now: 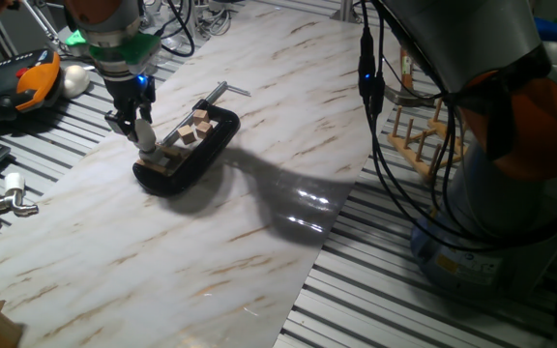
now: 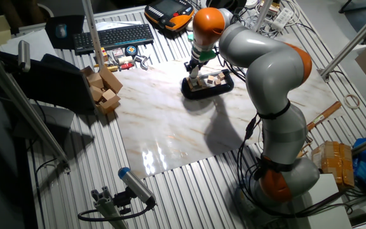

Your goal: Install the light bulb by rotating it

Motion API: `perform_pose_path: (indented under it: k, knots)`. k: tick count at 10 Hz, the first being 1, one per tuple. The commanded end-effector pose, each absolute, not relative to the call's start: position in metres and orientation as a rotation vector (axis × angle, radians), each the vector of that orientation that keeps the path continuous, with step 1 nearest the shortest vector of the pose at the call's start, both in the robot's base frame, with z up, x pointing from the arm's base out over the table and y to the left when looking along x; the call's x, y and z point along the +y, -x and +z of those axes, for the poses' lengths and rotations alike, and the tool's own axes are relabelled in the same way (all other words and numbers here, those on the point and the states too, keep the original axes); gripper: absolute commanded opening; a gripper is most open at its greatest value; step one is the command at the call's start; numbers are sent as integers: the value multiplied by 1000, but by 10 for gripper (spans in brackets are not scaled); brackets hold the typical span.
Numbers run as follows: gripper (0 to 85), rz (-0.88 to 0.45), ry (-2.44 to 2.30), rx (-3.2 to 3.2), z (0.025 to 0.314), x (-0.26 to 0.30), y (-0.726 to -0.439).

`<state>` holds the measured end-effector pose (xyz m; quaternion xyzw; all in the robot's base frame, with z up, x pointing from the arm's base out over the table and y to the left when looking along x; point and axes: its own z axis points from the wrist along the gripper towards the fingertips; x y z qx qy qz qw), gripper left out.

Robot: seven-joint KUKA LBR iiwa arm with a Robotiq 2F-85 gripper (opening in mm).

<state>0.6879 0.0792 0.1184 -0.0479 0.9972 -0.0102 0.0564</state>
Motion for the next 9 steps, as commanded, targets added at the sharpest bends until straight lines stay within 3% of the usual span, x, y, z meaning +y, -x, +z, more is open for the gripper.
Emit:
perform_pose_path:
  k: [1,9]
  knots:
    - [680,-33,142,3025,119,79,-688]
    - [680,-79,165,3020,122,77,-691]
